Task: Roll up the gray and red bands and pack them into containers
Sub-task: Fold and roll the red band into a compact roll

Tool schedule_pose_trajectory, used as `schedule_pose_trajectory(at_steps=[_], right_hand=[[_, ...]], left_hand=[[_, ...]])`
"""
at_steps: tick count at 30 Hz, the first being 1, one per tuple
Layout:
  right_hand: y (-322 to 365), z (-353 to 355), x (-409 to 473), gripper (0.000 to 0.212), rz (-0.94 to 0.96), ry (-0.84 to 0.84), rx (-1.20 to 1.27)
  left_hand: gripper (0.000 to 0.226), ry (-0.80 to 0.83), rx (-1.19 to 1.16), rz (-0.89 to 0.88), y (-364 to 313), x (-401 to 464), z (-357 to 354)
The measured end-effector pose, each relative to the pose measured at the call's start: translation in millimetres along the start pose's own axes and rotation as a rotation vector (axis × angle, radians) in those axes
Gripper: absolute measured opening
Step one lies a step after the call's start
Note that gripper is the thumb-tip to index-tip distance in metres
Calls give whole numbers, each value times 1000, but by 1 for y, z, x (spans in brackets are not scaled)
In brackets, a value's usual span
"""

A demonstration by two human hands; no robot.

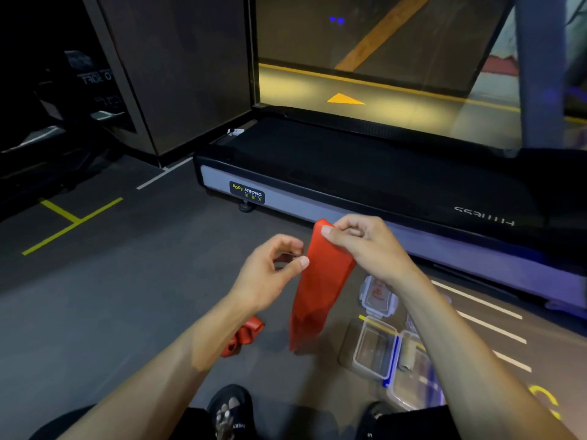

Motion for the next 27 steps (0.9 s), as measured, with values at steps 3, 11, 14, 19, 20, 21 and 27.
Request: schedule_pose_trajectory(at_steps=[3,11,14,19,20,21,27], right_hand=[[-3,-3,2,25,-10,-25,3],[-3,0,3,23,-9,-53,-41],[-4,-1,1,24,-16,-25,-38],[0,-2,-6,25,-11,50,-14],[1,-2,-7,25,-9,68,-11],[3,-2,-9,25,-6,88,-9],[10,-3,-16,24,18,158,-23]], left_hand=[[11,16,72,-25,1,-3,0],[11,173,-253,172,11,-5,-14],[14,232,-344,222,10,-10,-21],[24,284,-377,238,3,-16,-24],[26,297,-374,235,2,-17,-24],[30,318,-372,233,2,-18,-25],[37,394,-226,145,-2,-23,-26]])
Point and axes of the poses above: each hand's wrist, its own x-axis towards the middle knuckle, its own z-axis out of the back of the hand, y = z × x, the point moved 7 cm from there along x, towards the middle knuckle, and after that the axes turned 4 degrees about y, right-handed, at the moved point
